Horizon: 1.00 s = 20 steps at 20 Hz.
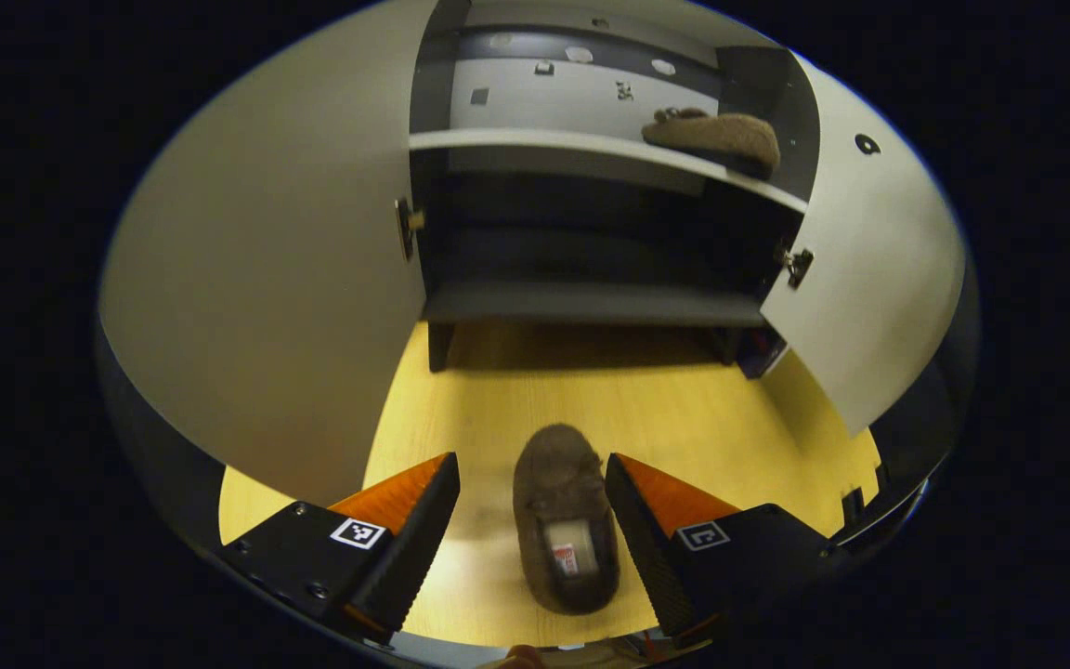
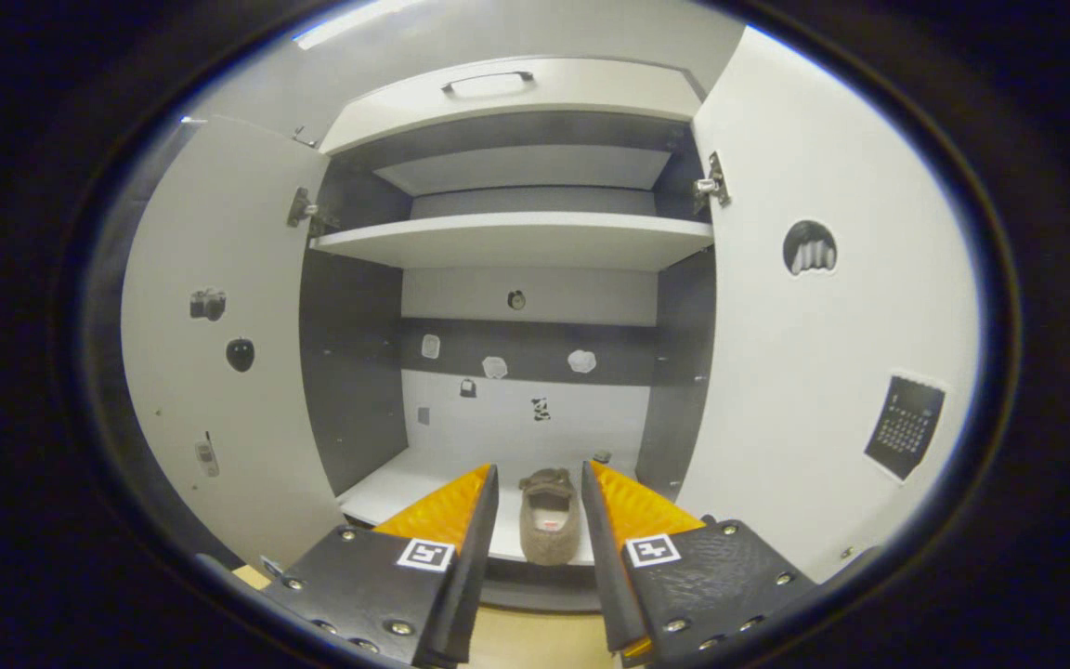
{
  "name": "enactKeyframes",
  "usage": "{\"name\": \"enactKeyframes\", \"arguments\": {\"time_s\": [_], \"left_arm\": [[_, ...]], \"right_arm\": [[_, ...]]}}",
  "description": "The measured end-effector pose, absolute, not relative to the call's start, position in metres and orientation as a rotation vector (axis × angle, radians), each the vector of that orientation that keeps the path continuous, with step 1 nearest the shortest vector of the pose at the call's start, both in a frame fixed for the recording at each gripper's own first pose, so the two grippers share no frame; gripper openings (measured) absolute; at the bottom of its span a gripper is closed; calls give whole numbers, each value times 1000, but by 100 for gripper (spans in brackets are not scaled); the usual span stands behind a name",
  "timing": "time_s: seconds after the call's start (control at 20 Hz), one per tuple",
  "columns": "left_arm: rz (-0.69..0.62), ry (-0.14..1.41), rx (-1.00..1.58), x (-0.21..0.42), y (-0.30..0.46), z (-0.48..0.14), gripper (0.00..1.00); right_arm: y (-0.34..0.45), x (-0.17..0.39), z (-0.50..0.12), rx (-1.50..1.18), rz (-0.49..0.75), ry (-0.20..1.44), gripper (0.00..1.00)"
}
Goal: Grab one shoe with the right hand and put it into the shoe cabinet, grab the other shoe with the left hand and put it into the shoe cabinet; then close the right door with the right hand and the left door with the left hand.
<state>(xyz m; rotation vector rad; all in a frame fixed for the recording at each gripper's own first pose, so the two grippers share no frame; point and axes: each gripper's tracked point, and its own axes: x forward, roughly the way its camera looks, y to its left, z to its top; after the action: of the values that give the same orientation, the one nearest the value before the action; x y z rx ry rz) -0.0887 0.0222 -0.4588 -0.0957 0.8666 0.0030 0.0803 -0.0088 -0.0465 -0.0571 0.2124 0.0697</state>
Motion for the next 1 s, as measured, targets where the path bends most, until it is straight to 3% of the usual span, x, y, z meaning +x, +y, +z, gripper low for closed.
{"name": "enactKeyframes", "arguments": {"time_s": [0.35, 0.7, 0.8, 0.95, 1.0], "left_arm": [[-53, 966, -49, -105, 19, -533, 98], [5, 1004, -115, -78, 29, -574, 94], [-17, 1026, -150, -76, 21, -580, 71], [53, 1013, -91, -71, 33, -580, 12], [62, 1020, -82, -71, 35, -577, 8]], "right_arm": [[-21, 71, -33, -41, 47, 195, 53], [-25, 63, -39, -74, 40, 221, 50], [-27, 62, -40, -85, 41, 227, 53], [-27, 61, -41, -95, 41, 228, 53], [-27, 61, -40, -95, 42, 227, 53]]}}
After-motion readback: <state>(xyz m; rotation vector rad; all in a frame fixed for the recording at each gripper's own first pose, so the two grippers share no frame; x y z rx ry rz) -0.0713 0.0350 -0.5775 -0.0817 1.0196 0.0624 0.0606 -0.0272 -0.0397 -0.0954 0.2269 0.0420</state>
